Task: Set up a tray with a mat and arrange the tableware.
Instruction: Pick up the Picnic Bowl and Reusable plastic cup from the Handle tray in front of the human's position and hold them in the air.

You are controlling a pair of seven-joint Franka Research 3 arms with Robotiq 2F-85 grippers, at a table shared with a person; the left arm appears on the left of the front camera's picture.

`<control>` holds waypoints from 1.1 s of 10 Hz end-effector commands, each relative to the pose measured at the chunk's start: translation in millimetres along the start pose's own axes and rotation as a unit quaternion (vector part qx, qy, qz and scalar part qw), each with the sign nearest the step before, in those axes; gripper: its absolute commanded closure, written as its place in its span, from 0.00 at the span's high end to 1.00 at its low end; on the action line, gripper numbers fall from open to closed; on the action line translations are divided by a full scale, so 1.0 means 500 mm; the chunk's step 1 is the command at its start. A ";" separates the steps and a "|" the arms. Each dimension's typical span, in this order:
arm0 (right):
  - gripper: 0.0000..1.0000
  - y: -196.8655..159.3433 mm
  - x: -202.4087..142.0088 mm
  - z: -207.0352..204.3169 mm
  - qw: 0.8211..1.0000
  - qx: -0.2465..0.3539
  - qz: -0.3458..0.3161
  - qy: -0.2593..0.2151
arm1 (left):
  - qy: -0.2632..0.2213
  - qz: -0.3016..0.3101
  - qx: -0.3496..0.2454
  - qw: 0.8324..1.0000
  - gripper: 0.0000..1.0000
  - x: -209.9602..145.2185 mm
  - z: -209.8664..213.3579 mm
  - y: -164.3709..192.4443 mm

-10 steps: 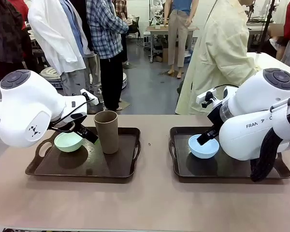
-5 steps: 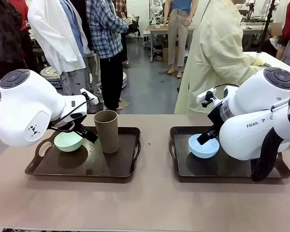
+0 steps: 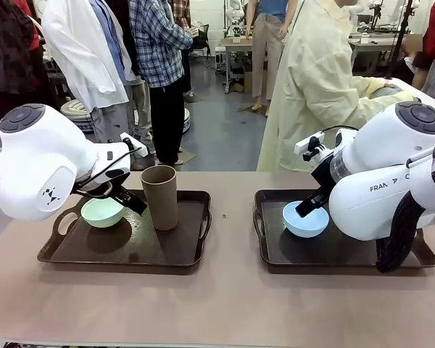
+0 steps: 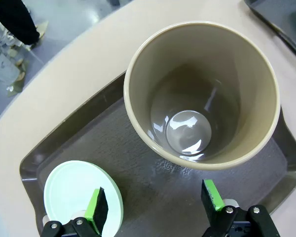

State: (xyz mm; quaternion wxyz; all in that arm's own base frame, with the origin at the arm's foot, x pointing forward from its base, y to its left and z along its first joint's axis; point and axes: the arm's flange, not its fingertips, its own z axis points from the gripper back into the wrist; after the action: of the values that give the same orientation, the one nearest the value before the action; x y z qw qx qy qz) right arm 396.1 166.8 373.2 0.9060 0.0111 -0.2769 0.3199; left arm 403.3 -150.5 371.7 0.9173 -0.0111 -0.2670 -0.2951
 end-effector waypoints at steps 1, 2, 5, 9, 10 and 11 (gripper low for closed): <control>1.00 0.000 0.000 0.000 1.000 0.000 0.000 0.000 | 0.000 0.000 0.000 1.000 1.00 0.000 0.000 0.000; 1.00 0.000 0.000 0.000 1.000 0.000 0.000 0.000 | 0.000 0.000 0.000 1.000 1.00 0.000 0.000 0.000; 1.00 0.000 0.000 0.000 1.000 0.000 0.000 0.000 | 0.000 0.000 0.000 1.000 1.00 0.000 0.000 0.000; 1.00 0.034 0.000 0.114 1.000 0.018 -0.001 0.000 | 0.056 0.008 0.002 0.998 1.00 -0.034 0.114 -0.015; 1.00 0.038 -0.008 0.180 0.999 0.041 -0.023 -0.015 | 0.100 0.034 0.031 0.994 1.00 -0.054 0.163 -0.019; 1.00 0.032 -0.024 0.243 0.996 0.036 -0.076 -0.004 | 0.119 0.047 0.042 0.991 1.00 -0.074 0.203 -0.027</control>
State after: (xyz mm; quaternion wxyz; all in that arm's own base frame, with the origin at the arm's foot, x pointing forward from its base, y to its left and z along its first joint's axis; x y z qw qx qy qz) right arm 362.4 175.2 446.4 0.9104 0.0440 -0.2766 0.3046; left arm 372.9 -128.7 422.4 0.9442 0.0277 -0.1919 -0.2663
